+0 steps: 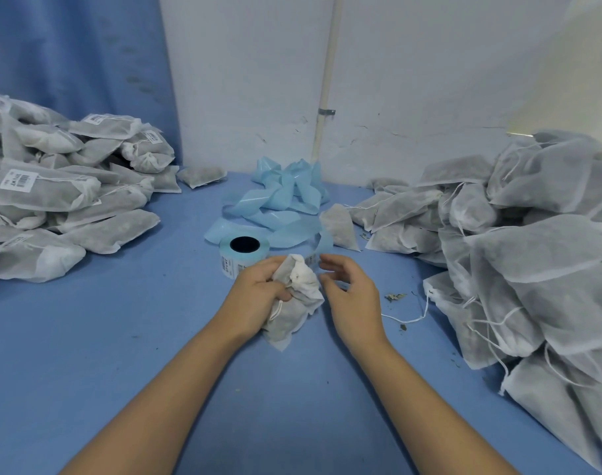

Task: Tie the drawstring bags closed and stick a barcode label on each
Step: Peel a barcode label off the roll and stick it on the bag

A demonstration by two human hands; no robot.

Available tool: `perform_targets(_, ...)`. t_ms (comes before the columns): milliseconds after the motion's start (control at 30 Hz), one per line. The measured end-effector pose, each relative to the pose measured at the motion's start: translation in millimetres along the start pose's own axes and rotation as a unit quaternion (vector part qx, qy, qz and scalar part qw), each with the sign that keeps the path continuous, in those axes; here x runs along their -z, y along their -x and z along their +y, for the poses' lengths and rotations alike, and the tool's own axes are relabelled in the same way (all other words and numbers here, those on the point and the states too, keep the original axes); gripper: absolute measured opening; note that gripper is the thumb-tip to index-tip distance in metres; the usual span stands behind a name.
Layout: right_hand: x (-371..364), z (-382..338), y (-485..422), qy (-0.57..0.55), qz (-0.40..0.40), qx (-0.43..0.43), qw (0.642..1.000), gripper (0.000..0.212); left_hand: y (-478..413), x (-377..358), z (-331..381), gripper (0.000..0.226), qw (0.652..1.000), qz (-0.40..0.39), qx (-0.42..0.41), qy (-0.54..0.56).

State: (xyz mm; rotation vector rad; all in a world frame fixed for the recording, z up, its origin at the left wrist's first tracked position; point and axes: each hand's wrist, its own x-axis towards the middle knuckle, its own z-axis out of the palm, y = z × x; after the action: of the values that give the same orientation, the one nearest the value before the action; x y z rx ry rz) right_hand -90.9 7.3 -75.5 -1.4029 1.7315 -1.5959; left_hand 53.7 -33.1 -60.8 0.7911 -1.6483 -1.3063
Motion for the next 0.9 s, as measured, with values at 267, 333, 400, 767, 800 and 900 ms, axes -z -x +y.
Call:
perform_targets(267,1,1,-2,-0.015,-0.052,-0.030,0.998,0.031,0,-4,-4,0.044,0.998,-0.051,0.022,0.037)
perform_targets(333,1,0,-2,-0.003,-0.037,-0.031,0.999,0.028,-1,-2,-5,0.039,0.998,-0.051,0.028,0.020)
perform_targets(400,0,-1,-2,0.007,-0.023,-0.023,0.999,0.023,-3,-1,-5,0.033,0.998,-0.057,0.033,0.012)
perform_targets(767,-4,0,-2,0.063,0.022,0.005,0.998,0.009,-4,1,-4,0.036,0.999,0.006,-0.020,-0.047)
perform_targets(800,-3,0,-2,0.062,0.024,0.005,0.998,0.009,-4,2,-4,0.031,0.998,0.020,-0.017,-0.050)
perform_targets(900,-2,-1,-2,0.060,0.016,0.004,0.998,0.010,-5,6,-6,0.028,1.000,0.027,0.004,-0.014)
